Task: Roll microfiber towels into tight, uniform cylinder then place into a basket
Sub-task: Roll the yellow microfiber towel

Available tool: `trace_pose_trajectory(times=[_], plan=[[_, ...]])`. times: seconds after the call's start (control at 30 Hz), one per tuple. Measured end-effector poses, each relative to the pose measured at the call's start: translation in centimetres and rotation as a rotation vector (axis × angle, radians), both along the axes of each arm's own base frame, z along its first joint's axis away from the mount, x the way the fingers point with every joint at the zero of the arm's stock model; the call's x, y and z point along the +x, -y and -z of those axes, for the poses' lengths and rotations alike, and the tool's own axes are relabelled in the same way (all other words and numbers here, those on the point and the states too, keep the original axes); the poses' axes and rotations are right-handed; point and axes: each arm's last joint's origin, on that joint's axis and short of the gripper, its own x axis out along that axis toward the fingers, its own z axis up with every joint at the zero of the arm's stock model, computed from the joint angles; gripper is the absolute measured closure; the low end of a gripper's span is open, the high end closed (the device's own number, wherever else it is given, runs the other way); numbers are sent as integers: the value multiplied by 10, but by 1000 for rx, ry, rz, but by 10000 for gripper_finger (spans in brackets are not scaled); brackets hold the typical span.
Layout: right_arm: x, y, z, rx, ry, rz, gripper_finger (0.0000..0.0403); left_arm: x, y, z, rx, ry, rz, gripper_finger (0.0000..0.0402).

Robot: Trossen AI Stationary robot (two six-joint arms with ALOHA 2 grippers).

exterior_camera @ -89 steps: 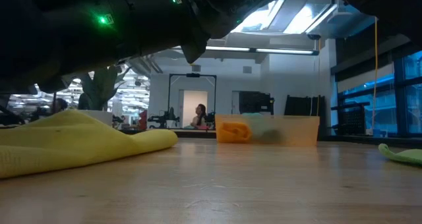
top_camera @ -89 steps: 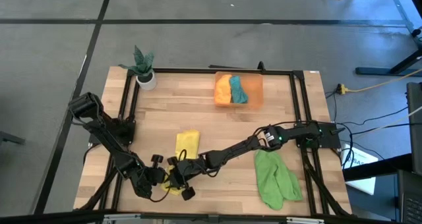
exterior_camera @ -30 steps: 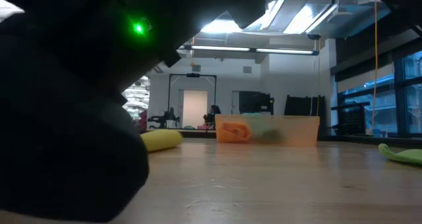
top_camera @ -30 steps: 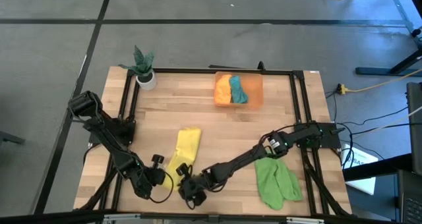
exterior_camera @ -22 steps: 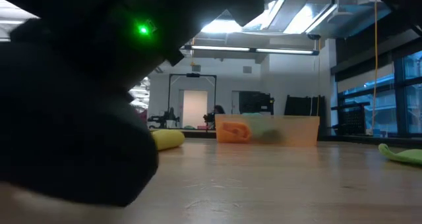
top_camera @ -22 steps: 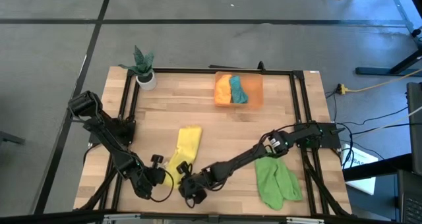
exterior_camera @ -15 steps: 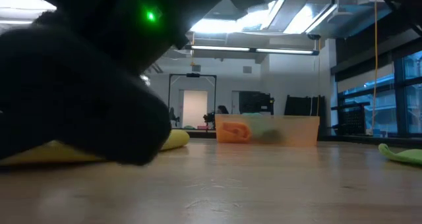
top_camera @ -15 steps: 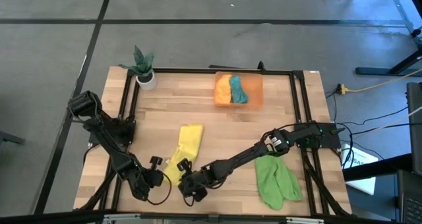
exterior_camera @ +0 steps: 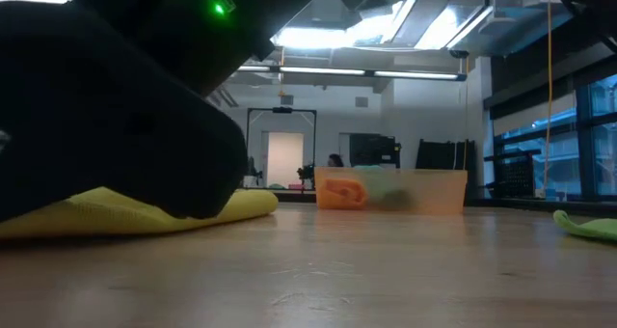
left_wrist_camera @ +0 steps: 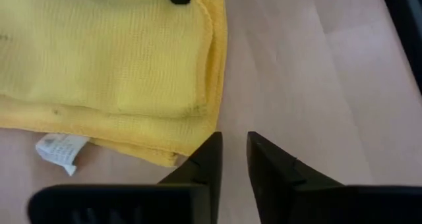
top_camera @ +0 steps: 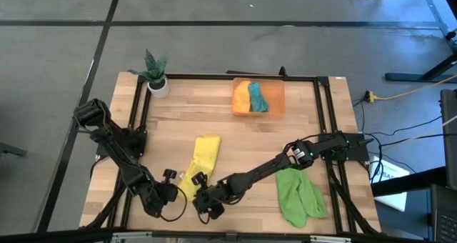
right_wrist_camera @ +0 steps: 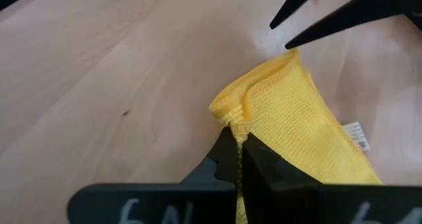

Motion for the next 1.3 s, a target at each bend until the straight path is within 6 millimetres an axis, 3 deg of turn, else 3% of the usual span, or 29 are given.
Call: trace_pose_trajectory(times=[0.23,0.5,1.03,1.3], plan=[[0,0,-2,6,5,0,401,-4,1,1,128,41,185,311],[-1,0,-27,93,30,27,401,-12,2,-1,306,173,188,315],[1,9,-32,146,21,73,401,-32,19,-1,200,235,89,315],[1,10,-31,147,22,76,401,-28,23,24,269,246,40,315]])
